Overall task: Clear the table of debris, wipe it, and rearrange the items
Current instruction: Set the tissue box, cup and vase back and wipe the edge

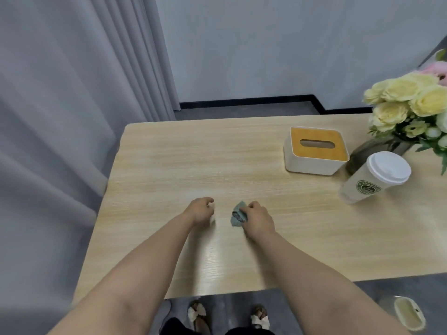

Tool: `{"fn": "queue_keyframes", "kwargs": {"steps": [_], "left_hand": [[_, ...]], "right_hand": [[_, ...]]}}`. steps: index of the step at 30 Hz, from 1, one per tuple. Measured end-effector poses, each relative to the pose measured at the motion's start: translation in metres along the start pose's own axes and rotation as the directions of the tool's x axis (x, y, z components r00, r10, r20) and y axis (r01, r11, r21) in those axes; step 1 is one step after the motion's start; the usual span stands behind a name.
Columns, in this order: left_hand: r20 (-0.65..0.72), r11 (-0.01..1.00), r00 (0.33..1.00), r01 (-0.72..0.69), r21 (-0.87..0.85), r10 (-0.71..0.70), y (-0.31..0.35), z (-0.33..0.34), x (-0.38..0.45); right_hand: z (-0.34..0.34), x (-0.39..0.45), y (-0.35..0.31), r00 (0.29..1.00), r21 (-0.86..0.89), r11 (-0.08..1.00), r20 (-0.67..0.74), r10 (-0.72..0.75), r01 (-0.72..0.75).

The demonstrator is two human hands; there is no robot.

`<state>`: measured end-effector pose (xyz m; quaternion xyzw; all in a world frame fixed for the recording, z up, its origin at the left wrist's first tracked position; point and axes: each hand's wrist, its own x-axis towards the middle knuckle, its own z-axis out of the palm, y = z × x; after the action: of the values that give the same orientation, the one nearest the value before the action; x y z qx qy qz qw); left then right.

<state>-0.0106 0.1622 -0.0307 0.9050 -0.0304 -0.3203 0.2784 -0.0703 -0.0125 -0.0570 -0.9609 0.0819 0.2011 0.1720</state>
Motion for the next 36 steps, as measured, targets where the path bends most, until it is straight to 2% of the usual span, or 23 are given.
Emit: {"fn": "queue_keyframes", "kwargs": {"steps": [3, 7, 10, 14, 20, 25, 26, 28, 30, 34, 36], "left_hand": [[-0.064, 1.000, 0.998, 0.015, 0.005, -0.014, -0.033, -0.023, 0.007], [-0.142, 0.998, 0.990, 0.011, 0.060, -0.002, -0.078, -0.054, 0.011], [-0.173, 0.994, 0.985, 0.017, 0.105, 0.001, -0.113, -0.074, 0.012], [-0.209, 0.989, 0.978, 0.044, 0.139, -0.014, -0.149, -0.098, 0.020], [-0.275, 0.983, 0.962, 0.046, 0.176, 0.004, -0.166, -0.125, 0.043], [-0.329, 0.982, 0.942, 0.123, 0.146, -0.069, -0.174, -0.140, 0.067], [-0.331, 0.981, 0.940, 0.131, 0.143, -0.077, -0.174, -0.142, 0.071], [-0.335, 0.976, 0.940, 0.129, 0.178, -0.064, -0.177, -0.146, 0.080], [-0.341, 0.959, 0.940, 0.121, 0.256, -0.027, -0.185, -0.148, 0.090], [-0.350, 0.923, 0.937, 0.127, 0.362, 0.009, -0.204, -0.145, 0.100], [-0.369, 0.915, 0.928, 0.115, 0.387, 0.040, -0.211, -0.139, 0.100]], "right_hand": [[0.004, 0.010, -0.017, 0.996, 0.009, 1.000, -0.090, 0.022, -0.022], [-0.004, 0.036, -0.063, 0.982, 0.094, 0.995, -0.187, -0.025, 0.044], [-0.006, 0.055, -0.104, 0.971, 0.137, 0.984, -0.224, -0.083, 0.116], [0.000, 0.081, -0.150, 0.957, 0.112, 0.975, -0.241, -0.162, 0.193], [0.002, 0.129, -0.190, 0.937, 0.107, 0.954, -0.246, -0.247, 0.279], [-0.003, 0.189, -0.199, 0.920, 0.151, 0.947, -0.321, -0.223, 0.282], [-0.001, 0.200, -0.199, 0.910, 0.125, 0.941, -0.321, -0.262, 0.315], [0.009, 0.216, -0.195, 0.889, 0.044, 0.908, -0.231, -0.396, 0.416], [0.019, 0.226, -0.193, 0.874, -0.014, 0.888, -0.167, -0.456, 0.460], [0.018, 0.257, -0.201, 0.835, -0.117, 0.863, -0.219, -0.504, 0.491], [0.012, 0.277, -0.209, 0.862, -0.074, 0.910, -0.296, -0.411, 0.408]]}}
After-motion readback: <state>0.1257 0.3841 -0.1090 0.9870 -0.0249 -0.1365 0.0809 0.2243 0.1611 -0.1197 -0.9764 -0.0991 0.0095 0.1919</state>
